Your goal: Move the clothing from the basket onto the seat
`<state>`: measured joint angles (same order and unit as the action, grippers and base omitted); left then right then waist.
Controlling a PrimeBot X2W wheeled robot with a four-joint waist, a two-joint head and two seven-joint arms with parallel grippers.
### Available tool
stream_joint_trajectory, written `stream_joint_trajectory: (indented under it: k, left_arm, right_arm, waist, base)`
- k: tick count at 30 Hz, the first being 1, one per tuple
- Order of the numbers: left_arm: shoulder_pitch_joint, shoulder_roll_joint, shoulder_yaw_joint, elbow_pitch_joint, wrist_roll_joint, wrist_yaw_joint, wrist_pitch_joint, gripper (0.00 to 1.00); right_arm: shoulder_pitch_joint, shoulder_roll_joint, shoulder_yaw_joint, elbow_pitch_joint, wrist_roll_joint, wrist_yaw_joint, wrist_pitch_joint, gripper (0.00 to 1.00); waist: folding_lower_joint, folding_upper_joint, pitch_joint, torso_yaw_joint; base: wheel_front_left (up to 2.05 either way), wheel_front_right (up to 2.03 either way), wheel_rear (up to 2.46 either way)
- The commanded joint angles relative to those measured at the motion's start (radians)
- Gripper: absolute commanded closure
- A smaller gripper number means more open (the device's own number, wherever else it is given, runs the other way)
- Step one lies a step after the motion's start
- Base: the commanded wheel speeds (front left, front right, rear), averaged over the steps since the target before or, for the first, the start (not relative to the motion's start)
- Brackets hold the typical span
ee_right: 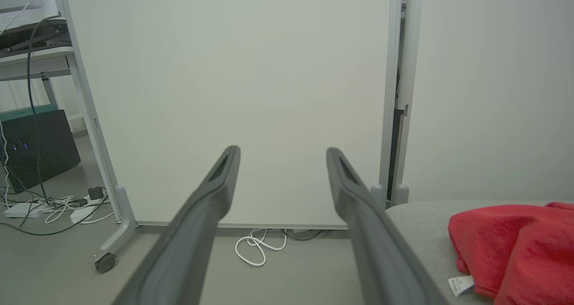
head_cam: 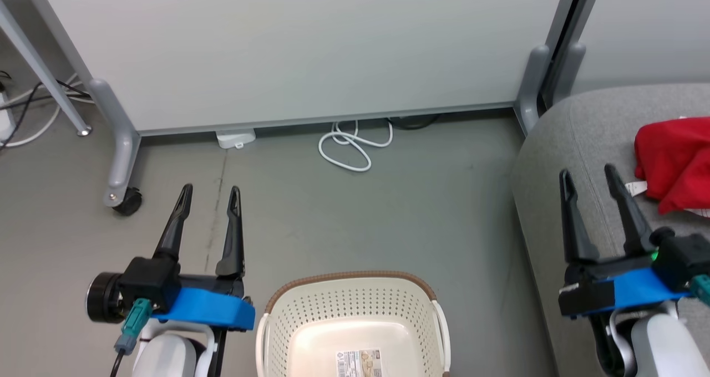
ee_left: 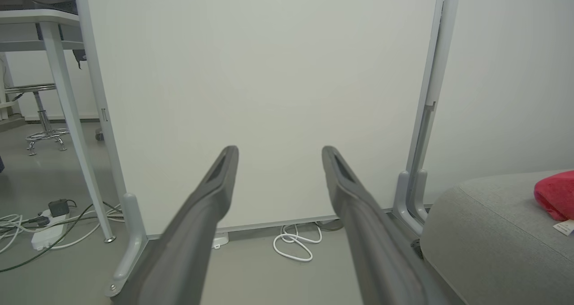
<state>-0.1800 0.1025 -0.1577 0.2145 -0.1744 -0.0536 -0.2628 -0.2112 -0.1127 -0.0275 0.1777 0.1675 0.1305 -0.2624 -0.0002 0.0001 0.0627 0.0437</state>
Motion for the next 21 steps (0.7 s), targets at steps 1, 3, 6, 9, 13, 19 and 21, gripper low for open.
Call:
stream_joint_trajectory:
  k: [1, 3, 6, 9, 13, 19, 21]
  left_arm:
    - [0.017, -0.003, 0.013, -0.002, 0.007, -0.006, -0.003, 0.0]
    - [0.033, -0.007, 0.029, -0.001, 0.009, -0.01, -0.003, 0.0]
    - [0.058, -0.011, 0.051, -0.002, 0.015, -0.018, -0.003, 0.0]
    - [0.079, -0.016, 0.069, -0.005, 0.018, -0.026, -0.003, 0.0]
    - [0.099, -0.024, 0.082, -0.006, 0.026, -0.034, -0.003, 0.0]
    - [0.115, -0.033, 0.096, -0.002, 0.034, -0.042, -0.003, 0.0]
    - [0.119, -0.035, 0.099, -0.001, 0.034, -0.043, -0.003, 0.0]
  right_arm:
    - [0.031, 0.008, 0.0, -0.008, -0.006, 0.0, -0.004, 0.0]
    - [0.058, 0.015, -0.004, -0.013, -0.009, 0.001, -0.004, 0.0]
    - [0.091, 0.026, -0.008, -0.015, -0.016, 0.001, -0.004, 0.0]
    - [0.116, 0.033, -0.015, -0.012, -0.017, 0.0, -0.004, 0.0]
    - [0.142, 0.041, -0.034, -0.01, -0.019, 0.001, -0.004, 0.0]
    - [0.166, 0.051, -0.049, -0.021, -0.021, 0.001, -0.004, 0.0]
    - [0.169, 0.054, -0.052, -0.019, -0.018, 0.001, -0.004, 0.0]
  waist:
    - [0.0002, -0.0001, -0.017, 0.01]
    - [0.0002, -0.0001, -0.027, 0.013]
    - [0.0002, -0.0001, -0.04, 0.01]
    - [0.0002, -0.0001, -0.051, 0.006]
    - [0.0002, -0.0001, -0.06, 0.005]
    - [0.0002, -0.0001, -0.069, 0.002]
    - [0.0002, -0.0001, -0.072, 0.0]
  base:
    - [0.0, 0.0, 0.0]
    - [0.0, 0.0, 0.0]
    - [0.0, 0.0, 0.0]
    - [0.0, 0.0, 0.0]
    - [0.0, 0.0, 0.0]
    - [0.0, 0.0, 0.0]
    - [0.0, 0.0, 0.0]
